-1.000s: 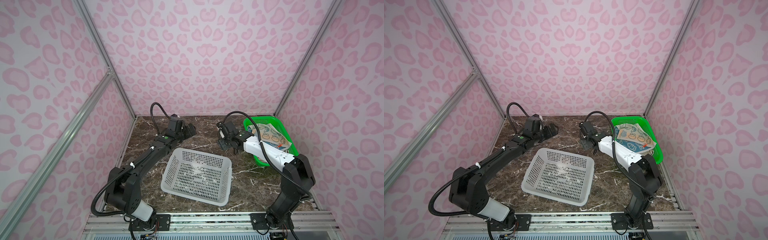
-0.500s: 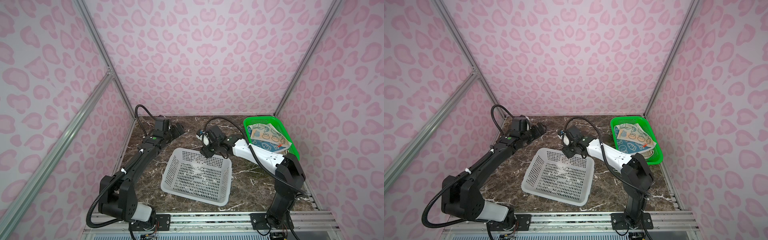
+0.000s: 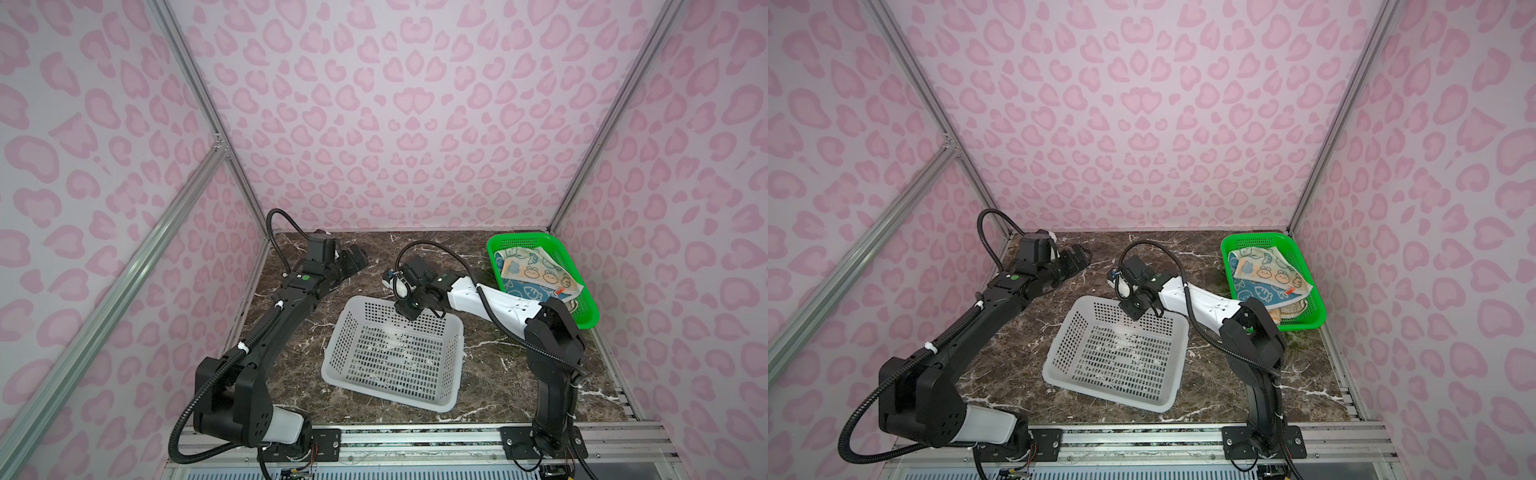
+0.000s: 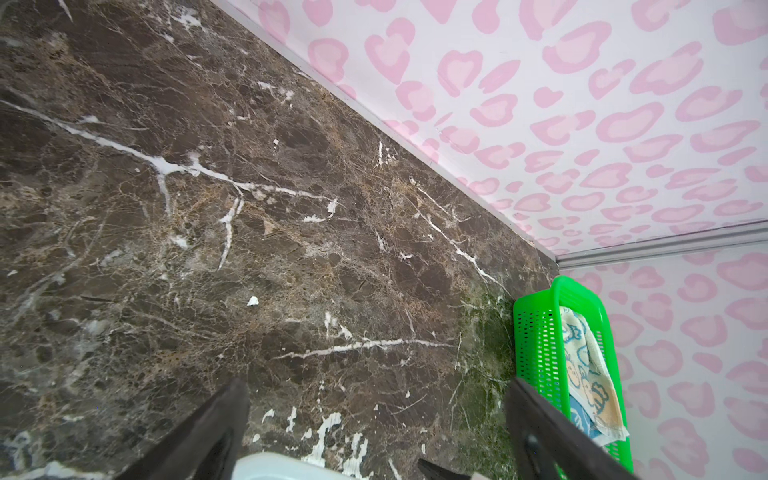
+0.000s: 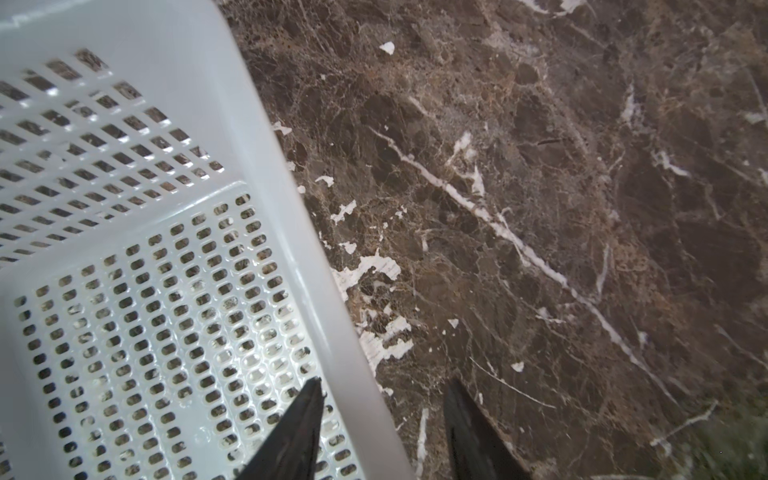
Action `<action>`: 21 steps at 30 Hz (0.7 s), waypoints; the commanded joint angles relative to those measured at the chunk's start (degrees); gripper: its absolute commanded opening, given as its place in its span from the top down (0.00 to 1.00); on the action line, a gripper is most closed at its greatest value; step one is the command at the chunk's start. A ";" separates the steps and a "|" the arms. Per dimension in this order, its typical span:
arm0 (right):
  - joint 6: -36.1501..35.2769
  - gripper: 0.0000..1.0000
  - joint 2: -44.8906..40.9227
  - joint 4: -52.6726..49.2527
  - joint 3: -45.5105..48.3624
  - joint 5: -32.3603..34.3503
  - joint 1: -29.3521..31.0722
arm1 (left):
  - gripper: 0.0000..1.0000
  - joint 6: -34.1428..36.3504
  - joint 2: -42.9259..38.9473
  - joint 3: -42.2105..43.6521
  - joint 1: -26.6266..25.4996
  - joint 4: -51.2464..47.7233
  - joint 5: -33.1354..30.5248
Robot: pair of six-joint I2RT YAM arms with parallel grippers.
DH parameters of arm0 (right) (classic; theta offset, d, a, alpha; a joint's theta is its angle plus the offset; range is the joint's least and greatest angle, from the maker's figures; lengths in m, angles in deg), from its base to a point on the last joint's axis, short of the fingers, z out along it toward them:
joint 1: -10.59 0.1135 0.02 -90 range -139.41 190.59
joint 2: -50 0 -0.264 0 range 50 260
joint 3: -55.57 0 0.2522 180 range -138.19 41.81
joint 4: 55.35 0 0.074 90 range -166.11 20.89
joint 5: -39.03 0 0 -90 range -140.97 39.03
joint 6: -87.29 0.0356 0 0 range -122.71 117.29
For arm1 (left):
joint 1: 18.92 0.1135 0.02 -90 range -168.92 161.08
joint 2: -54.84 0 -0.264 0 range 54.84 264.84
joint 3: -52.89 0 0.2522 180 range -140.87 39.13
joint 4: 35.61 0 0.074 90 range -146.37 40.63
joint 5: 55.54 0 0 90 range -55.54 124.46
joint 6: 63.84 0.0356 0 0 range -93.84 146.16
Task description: Fold and stack the towels
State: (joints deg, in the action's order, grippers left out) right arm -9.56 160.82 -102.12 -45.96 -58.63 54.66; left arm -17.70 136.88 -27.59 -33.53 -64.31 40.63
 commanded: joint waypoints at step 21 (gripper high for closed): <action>13.26 1.00 4.70 -2.05 -6.17 10.95 -7.32 | 0.02 1.05 -1.81 1.28 1.41 -0.34 -0.61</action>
State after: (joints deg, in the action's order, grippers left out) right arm -1.28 165.46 -102.43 -51.95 -53.37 47.71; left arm -17.28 135.70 -26.58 -32.22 -64.57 40.48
